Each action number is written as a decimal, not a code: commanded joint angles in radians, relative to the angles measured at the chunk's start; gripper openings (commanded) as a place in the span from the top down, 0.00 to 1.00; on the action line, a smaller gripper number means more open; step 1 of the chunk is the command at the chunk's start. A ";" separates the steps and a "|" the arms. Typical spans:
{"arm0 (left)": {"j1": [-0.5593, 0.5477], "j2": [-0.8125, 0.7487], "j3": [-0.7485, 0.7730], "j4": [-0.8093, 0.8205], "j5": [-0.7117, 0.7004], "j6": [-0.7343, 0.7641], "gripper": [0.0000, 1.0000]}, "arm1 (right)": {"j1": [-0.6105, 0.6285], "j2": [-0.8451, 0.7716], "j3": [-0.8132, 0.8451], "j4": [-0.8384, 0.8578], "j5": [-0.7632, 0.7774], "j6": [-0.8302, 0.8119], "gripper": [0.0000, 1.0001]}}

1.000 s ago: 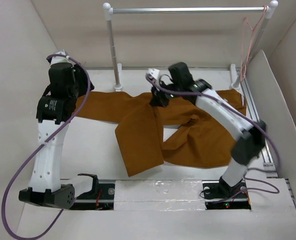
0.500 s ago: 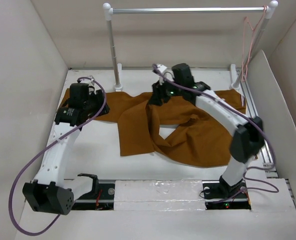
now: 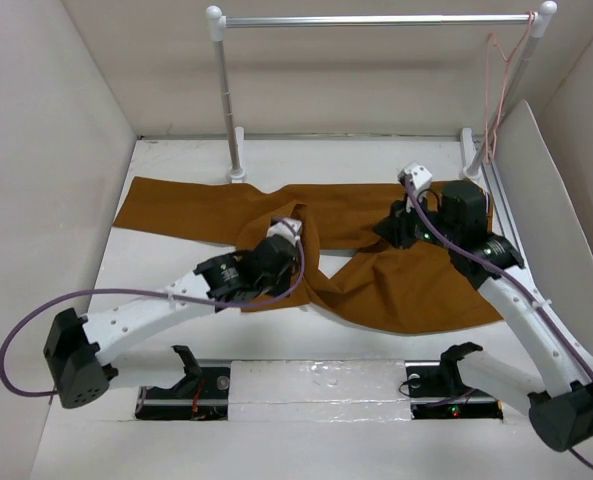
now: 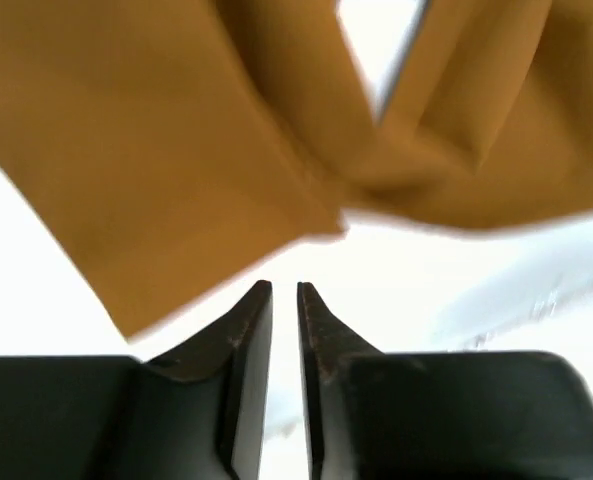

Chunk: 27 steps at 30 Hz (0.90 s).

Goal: Place the trousers on the hanger
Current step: Flatten out the trousers at the center of the board.

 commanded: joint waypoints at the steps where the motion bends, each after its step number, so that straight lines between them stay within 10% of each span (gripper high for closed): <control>1: -0.082 -0.079 -0.116 0.008 -0.030 -0.176 0.86 | -0.054 -0.088 -0.050 -0.031 -0.007 -0.009 0.71; 7: -0.119 0.050 -0.141 0.104 0.011 -0.196 0.50 | -0.092 -0.137 -0.111 -0.042 -0.077 -0.013 0.57; 27: -0.167 0.392 -0.009 0.128 -0.150 -0.164 0.56 | -0.105 -0.225 -0.150 -0.092 -0.128 -0.043 0.54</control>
